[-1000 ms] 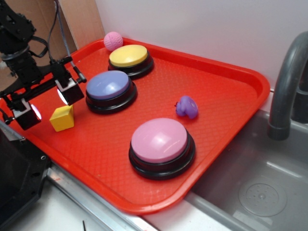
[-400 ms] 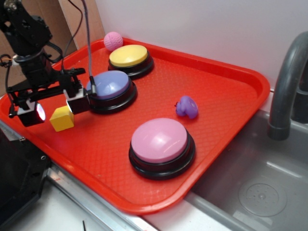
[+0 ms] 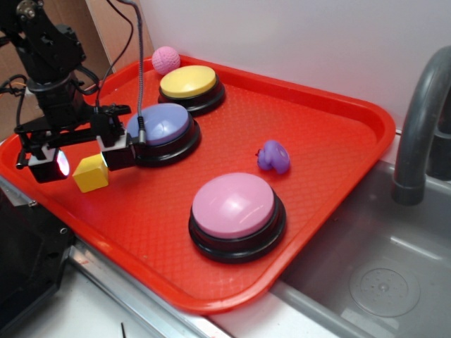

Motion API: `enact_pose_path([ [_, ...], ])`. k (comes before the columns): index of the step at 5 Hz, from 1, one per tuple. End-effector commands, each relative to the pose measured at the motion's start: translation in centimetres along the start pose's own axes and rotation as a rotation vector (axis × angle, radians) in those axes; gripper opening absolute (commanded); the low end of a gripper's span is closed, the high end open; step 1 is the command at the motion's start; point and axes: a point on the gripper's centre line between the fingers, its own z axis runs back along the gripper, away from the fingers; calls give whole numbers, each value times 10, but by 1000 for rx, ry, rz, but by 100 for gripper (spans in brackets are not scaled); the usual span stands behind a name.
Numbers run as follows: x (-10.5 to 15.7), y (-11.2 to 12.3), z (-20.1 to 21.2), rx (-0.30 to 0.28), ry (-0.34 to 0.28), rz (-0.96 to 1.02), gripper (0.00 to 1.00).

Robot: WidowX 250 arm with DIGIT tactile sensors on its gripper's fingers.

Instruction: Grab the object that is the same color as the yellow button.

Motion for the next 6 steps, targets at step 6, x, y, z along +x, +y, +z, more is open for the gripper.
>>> enact_pose_path([
  [6,-5,14,-5,0,-17,-65,100],
])
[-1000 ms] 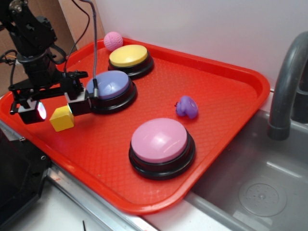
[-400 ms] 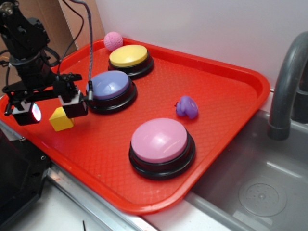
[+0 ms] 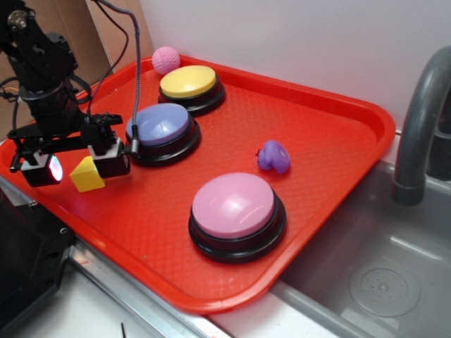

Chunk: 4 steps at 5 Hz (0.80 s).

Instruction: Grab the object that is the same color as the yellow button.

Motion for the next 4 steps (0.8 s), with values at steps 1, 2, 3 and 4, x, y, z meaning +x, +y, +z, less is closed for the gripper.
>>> enact_pose_path([
  [1,-6,4,-1,-10,-17,-7,0],
  [2,-7,3,-1,-18,-24,-16,0],
  [3,-7,1,3,-43,-25,-55,0],
  [4,-11,-7,45,-114,-64,-164,0],
])
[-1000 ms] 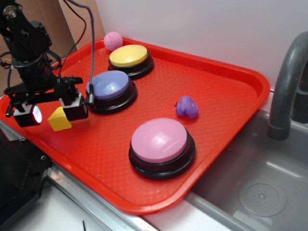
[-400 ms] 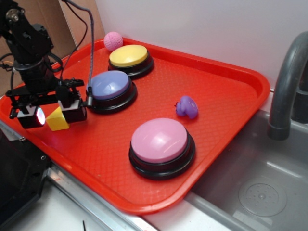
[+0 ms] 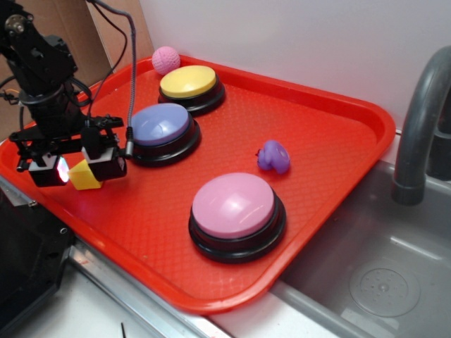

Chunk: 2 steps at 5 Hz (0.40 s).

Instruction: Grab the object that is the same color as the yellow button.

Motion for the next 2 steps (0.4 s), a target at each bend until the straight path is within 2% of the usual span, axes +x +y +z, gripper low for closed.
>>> enact_pose_path([
  [1,-11,-3,89,-124,9,-234,0],
  [2,-13,-3,117,-75,2,-353,0],
])
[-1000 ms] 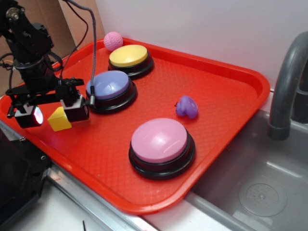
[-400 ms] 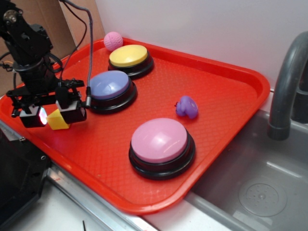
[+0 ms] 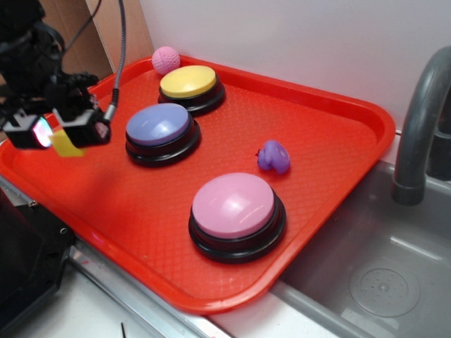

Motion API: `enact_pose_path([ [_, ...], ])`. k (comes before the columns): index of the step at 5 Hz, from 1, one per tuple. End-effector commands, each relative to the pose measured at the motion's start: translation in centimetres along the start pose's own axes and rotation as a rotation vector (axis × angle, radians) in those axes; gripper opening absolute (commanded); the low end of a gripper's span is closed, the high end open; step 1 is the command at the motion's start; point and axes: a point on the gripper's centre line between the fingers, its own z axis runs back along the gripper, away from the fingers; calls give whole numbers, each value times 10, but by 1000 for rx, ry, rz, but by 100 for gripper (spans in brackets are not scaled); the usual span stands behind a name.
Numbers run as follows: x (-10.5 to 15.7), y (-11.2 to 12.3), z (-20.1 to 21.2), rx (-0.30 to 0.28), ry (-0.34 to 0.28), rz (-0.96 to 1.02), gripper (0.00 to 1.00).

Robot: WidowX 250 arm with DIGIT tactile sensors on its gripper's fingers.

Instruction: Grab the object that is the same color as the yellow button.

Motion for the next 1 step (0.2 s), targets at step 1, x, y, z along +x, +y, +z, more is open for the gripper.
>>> enact_pose_path([
  [1,1,-5,49,48,26,-168,0],
])
